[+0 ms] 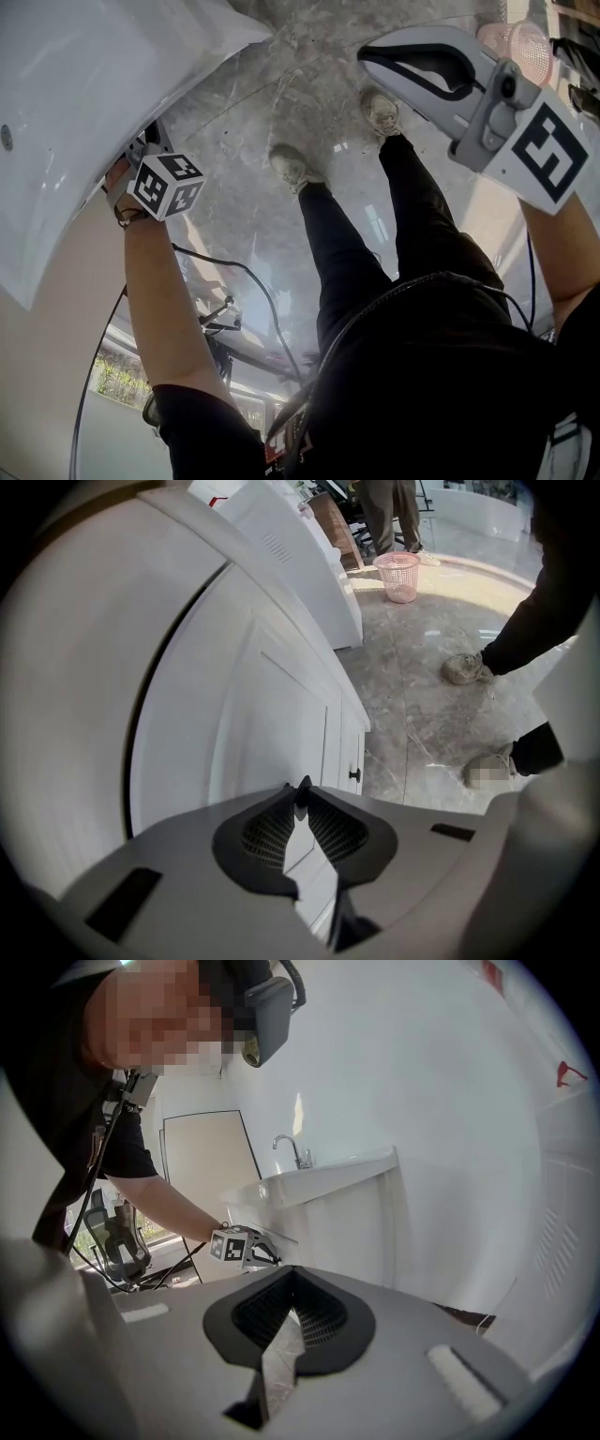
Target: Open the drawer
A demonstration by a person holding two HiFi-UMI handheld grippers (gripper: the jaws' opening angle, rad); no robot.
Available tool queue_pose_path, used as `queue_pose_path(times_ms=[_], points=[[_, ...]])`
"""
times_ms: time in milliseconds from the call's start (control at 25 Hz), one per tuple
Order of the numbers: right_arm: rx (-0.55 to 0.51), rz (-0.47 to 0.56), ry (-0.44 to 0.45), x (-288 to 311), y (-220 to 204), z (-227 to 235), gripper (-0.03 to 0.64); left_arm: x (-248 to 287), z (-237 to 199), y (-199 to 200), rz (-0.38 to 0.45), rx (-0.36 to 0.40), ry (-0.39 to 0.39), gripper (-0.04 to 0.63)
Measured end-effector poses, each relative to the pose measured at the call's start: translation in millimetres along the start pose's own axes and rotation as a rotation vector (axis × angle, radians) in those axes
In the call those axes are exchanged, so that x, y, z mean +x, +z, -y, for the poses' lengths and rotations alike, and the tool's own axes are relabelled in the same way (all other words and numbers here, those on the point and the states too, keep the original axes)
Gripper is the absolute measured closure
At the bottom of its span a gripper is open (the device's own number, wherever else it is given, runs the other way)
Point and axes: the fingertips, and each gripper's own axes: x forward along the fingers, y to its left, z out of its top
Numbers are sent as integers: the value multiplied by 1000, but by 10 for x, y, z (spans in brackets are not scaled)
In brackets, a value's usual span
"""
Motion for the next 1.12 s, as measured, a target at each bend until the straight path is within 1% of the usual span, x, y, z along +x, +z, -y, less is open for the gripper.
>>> queue_pose_path(times_ms=[320, 520, 1120], points=[[4, 9, 8, 1, 13, -8, 621, -15, 12, 19, -13, -11, 0, 554], [7, 16, 10, 7, 17, -14, 622, -134, 181, 24, 11, 20, -1, 554], [-28, 23, 16, 66, 234, -132, 621, -332, 404, -10, 29, 20, -14, 555]])
